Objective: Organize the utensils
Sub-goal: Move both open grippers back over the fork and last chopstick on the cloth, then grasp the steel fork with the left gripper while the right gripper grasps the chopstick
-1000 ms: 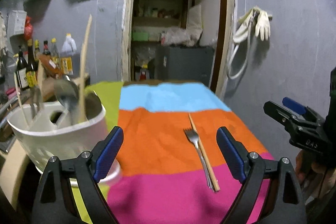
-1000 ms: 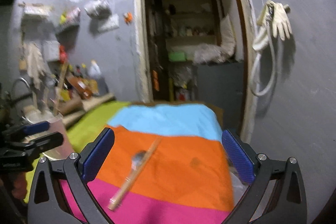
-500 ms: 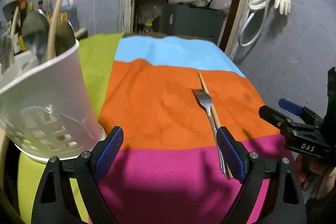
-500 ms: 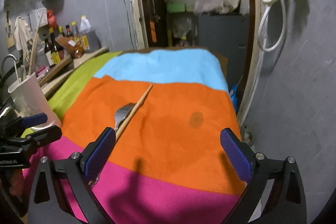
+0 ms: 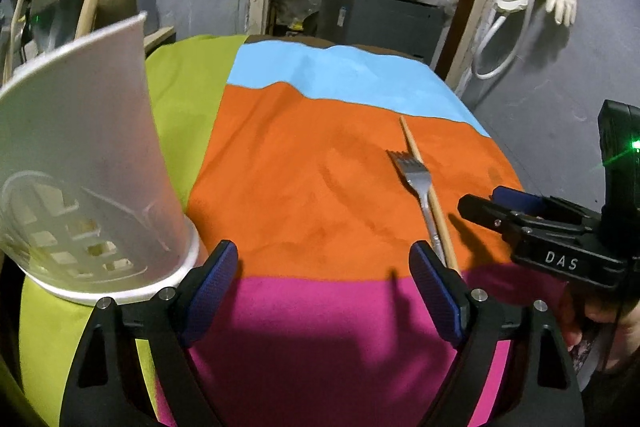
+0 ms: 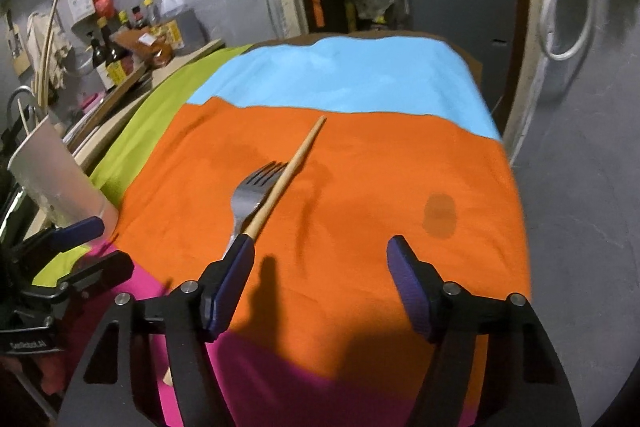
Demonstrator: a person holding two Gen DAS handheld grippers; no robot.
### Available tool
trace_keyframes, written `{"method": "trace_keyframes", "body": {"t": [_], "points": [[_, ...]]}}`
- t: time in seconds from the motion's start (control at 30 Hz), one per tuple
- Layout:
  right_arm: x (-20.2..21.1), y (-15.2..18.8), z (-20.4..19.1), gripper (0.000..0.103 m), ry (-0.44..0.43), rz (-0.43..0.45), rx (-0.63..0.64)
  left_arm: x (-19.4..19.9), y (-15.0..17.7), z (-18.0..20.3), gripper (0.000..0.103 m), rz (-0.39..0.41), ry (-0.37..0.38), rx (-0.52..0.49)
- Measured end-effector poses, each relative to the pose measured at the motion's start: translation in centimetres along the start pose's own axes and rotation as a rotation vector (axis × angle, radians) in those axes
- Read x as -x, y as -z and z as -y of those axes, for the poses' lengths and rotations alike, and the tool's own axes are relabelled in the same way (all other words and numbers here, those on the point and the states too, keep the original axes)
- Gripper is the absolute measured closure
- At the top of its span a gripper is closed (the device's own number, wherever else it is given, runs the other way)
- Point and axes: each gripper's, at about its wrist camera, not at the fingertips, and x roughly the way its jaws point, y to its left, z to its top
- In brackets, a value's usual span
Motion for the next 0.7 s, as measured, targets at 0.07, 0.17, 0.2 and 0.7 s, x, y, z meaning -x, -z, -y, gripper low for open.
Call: {"method": "trace_keyframes", "body": {"t": [0.07, 0.17, 0.2, 0.7], "points": [[-0.5, 0.0, -0.2, 0.036, -0.004, -0.018, 0.005, 0.0, 0.1, -0.4, 0.02, -0.01, 0.011, 0.026], [-0.7, -0.1, -0.5, 0.036, -0.013, -0.03, 0.02, 0.1, 0.1, -0.8, 0.02, -0.016, 0.015, 0.05], [-0.8, -0.2, -0.6, 0.036, -0.017, -0.031, 0.024, 0.1, 0.1, -0.9, 0.02, -0.017, 0.014, 0.054], [-2.0, -1.1, -1.3, 0.048, 0.038, -0.074, 0.054, 0.1, 0.5, -0.9, 0.026, -0.054, -0.003, 0.047]]}}
